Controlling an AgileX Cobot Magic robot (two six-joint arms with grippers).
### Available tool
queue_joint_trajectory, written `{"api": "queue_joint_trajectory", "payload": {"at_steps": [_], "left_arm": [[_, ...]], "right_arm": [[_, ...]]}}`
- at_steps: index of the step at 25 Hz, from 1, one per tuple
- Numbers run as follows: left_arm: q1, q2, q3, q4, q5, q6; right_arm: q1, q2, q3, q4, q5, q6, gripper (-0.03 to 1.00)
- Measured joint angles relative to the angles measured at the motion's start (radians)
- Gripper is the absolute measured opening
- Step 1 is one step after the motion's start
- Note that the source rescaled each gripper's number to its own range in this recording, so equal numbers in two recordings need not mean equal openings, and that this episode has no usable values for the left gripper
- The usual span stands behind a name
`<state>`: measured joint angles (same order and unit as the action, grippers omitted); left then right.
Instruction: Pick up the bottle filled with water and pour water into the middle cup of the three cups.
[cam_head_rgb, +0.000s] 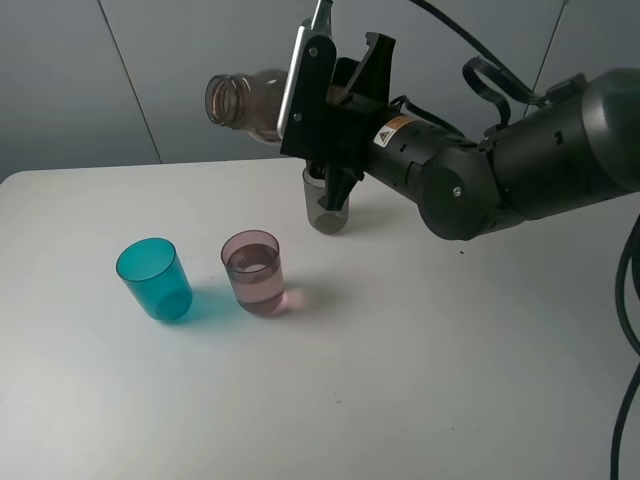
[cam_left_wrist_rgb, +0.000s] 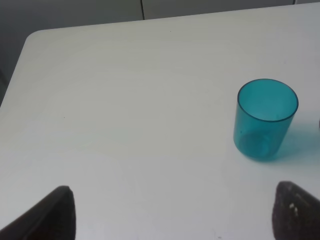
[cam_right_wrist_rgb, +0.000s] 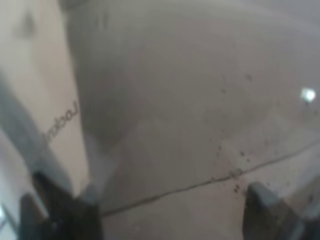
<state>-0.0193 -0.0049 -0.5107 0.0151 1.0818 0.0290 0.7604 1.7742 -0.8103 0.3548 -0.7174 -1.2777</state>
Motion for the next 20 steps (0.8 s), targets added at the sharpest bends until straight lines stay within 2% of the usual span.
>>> {"api": "queue_joint_trajectory", "payload": {"at_steps": [4, 7, 11, 13, 16, 20], "left_arm": [[0.0, 0.0, 0.0, 0.0, 0.0, 0.0], [0.0, 0.0, 0.0, 0.0, 0.0, 0.0], [0.0, 0.0, 0.0, 0.0, 0.0, 0.0], [0.0, 0.0, 0.0, 0.0, 0.0, 0.0], [0.0, 0.0, 0.0, 0.0, 0.0, 0.0], [0.0, 0.0, 0.0, 0.0, 0.0, 0.0]], "right_arm": [[-0.003, -0.077, 0.072, -0.002, 0.0, 0.253, 0.0], [-0.027, -0.139, 0.126, -0.043, -0.002, 0.492, 0.0], [-0.1, -0.196, 0.179, -0.13, -0.002, 0.873, 0.0], [-0.147, -0.202, 0.195, -0.163, 0.002, 1.014, 0.0], [-0.225, -0.202, 0.204, -0.237, 0.046, 1.158, 0.0], [-0.33, -0.202, 0.206, -0.327, 0.057, 1.243, 0.0]]}}
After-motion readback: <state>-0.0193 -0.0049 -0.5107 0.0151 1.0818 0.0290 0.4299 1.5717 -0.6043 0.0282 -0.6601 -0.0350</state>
